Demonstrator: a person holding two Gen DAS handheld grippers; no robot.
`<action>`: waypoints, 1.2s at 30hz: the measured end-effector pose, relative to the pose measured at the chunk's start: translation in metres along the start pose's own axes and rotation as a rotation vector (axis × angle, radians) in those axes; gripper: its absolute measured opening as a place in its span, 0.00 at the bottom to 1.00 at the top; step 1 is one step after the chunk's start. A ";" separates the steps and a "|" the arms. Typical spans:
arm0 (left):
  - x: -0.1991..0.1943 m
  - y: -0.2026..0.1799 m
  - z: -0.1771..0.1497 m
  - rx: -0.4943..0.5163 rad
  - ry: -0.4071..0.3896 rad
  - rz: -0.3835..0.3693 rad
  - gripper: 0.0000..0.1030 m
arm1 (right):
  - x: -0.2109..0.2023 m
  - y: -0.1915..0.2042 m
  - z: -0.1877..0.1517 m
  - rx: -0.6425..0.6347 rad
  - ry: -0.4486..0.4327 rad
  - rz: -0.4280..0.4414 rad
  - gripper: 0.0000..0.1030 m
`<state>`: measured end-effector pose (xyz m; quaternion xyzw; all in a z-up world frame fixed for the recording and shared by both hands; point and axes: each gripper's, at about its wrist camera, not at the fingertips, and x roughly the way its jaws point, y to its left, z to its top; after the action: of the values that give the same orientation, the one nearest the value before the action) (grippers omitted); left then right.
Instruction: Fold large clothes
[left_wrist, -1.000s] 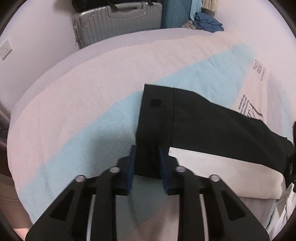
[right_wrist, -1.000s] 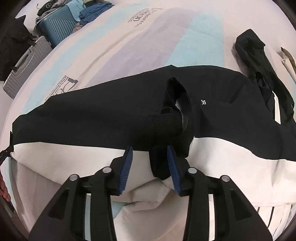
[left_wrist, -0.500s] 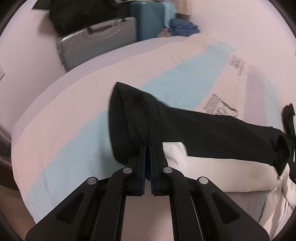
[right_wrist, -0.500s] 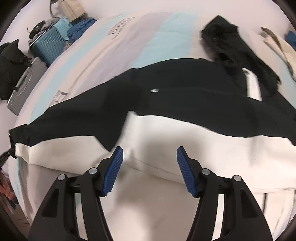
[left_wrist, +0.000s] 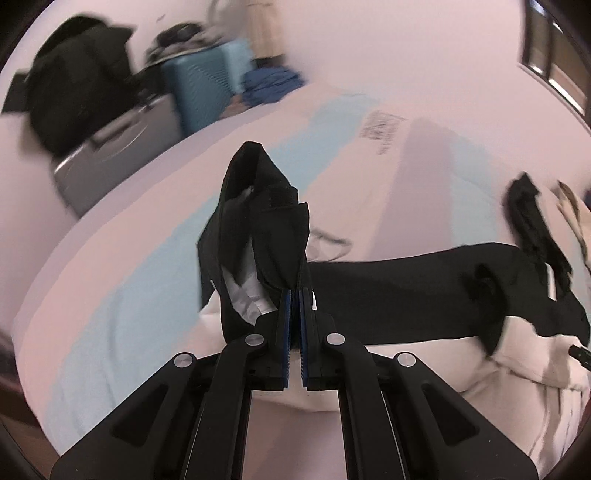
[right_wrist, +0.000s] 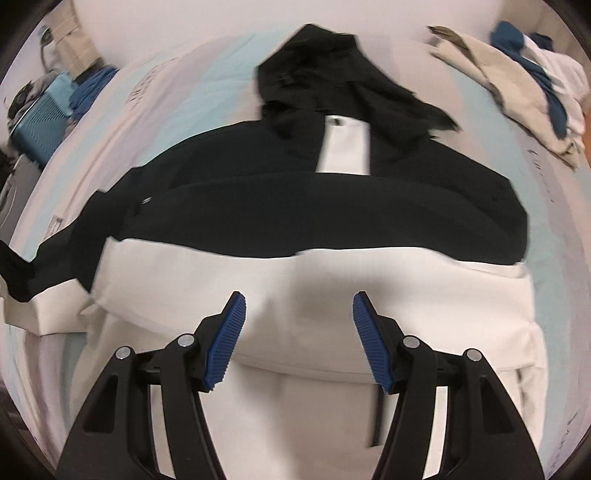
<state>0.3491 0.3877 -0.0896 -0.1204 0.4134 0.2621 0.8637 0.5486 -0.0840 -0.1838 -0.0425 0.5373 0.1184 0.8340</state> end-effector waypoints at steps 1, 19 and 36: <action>-0.001 -0.013 0.003 0.018 -0.002 -0.013 0.02 | -0.002 -0.011 0.000 0.005 -0.007 -0.011 0.56; -0.007 -0.338 -0.012 0.300 -0.004 -0.302 0.02 | 0.055 -0.151 -0.021 0.063 0.061 -0.085 0.68; -0.004 -0.571 -0.100 0.517 0.077 -0.470 0.01 | -0.017 -0.250 -0.047 0.118 -0.082 -0.018 0.75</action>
<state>0.5974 -0.1322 -0.1538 0.0007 0.4594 -0.0620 0.8861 0.5605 -0.3380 -0.2021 0.0068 0.5081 0.0809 0.8575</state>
